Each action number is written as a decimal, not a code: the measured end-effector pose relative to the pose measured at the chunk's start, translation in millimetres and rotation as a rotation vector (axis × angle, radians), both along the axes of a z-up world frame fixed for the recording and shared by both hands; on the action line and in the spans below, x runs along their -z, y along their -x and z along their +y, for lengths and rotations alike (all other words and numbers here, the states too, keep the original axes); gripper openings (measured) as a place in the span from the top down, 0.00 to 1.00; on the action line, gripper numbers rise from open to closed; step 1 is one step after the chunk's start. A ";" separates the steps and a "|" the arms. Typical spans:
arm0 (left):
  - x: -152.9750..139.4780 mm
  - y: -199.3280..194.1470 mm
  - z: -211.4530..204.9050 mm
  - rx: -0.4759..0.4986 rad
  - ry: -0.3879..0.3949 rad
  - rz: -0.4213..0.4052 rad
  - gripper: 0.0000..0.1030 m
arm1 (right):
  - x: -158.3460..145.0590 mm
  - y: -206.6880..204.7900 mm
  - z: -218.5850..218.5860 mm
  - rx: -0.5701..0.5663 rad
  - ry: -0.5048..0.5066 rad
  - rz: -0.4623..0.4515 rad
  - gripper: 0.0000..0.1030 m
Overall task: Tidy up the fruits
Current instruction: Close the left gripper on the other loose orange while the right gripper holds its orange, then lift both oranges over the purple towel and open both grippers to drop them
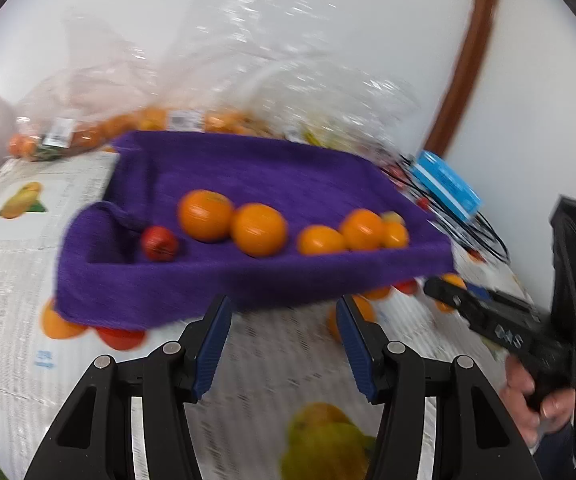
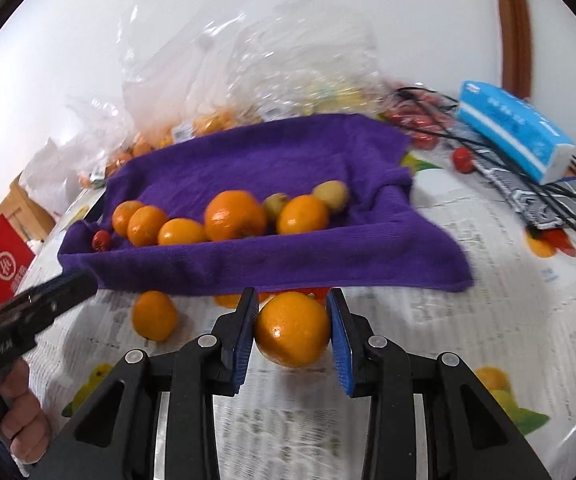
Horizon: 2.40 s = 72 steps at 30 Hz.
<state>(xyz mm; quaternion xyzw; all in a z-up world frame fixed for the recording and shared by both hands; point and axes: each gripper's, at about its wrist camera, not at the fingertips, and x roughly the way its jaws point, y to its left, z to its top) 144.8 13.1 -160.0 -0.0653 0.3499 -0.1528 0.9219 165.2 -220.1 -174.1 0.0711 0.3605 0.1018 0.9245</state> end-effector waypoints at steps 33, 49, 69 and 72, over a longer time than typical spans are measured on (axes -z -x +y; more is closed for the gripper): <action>0.0 -0.9 -37.5 -0.010 0.005 -0.013 0.70 | -5.0 9.3 -25.9 0.074 -0.073 -0.062 0.66; -3.5 2.8 -30.1 -0.038 0.036 -0.044 0.70 | -12.5 18.2 -16.4 0.037 -0.062 -0.120 0.66; -15.8 9.3 -20.4 -0.055 0.106 -0.083 0.70 | -13.6 20.6 -11.7 -0.006 -0.084 -0.144 0.66; -17.0 8.2 -15.5 -0.074 0.115 -0.084 0.70 | -11.5 17.2 -14.6 0.000 -0.106 -0.128 0.66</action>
